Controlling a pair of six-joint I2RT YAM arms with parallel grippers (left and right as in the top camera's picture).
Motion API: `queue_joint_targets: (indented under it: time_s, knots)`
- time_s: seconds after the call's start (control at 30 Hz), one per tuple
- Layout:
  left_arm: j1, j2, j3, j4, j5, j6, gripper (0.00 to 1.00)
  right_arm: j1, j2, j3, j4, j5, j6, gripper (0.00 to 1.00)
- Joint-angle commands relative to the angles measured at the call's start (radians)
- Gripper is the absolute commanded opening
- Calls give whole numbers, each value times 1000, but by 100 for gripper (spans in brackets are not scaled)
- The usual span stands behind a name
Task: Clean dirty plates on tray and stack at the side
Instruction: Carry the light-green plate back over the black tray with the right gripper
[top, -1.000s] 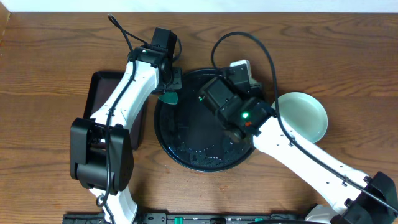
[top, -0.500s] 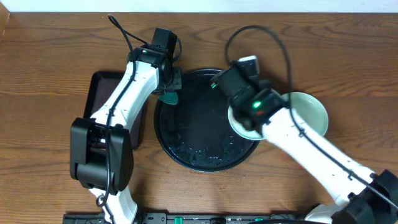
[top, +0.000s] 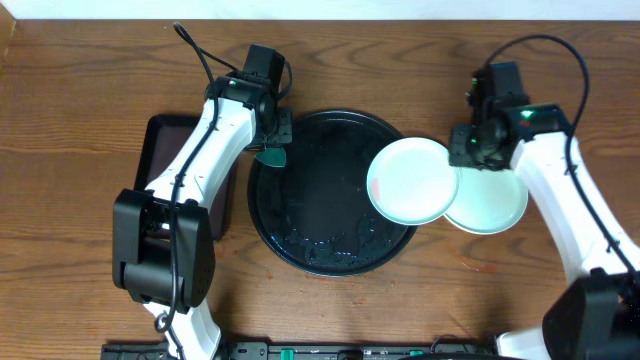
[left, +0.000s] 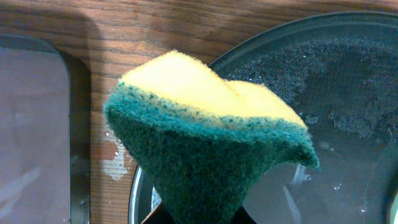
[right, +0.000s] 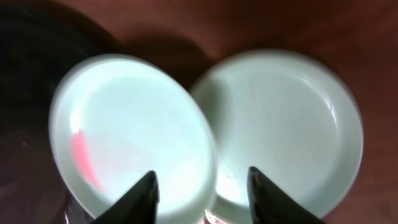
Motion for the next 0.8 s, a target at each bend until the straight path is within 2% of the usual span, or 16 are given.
queue_joint_targets:
  time_s: [0.0, 0.13, 0.33, 0.4, 0.43, 0.5, 0.6, 0.63, 0.67, 0.77]
  knots:
    - [0, -17, -7, -1, -2, -12, 7, -54, 61, 11, -51, -129, -81, 51]
    - [0, -17, -7, 0, -2, -12, 8, -79, 132, 11, -84, -139, -103, 55]
    - [0, -18, -7, 0, -2, -12, 7, -77, 259, 10, -17, -139, -103, 56]
    - [0, -17, -7, 0, -2, -12, 7, -77, 285, 10, 2, -139, -103, 49]
    - [0, -17, -7, -1, -2, -12, 7, -77, 296, 10, 10, -149, -103, 39]
    - [0, -17, -7, 0, -2, -12, 7, -77, 300, 10, 16, -158, -103, 25]
    - [0, -17, -7, 0, -2, -12, 8, -77, 298, 11, 19, -161, -103, 12]
    - [0, -17, -7, 0, -2, -12, 8, -75, 298, 11, 18, -166, -103, 5]
    - [0, -18, -7, 0, -2, -12, 8, -74, 298, 11, 18, -174, -103, 2]
    - [0, -17, -7, 0, -2, -12, 8, -67, 298, 11, 19, -201, -109, 1]
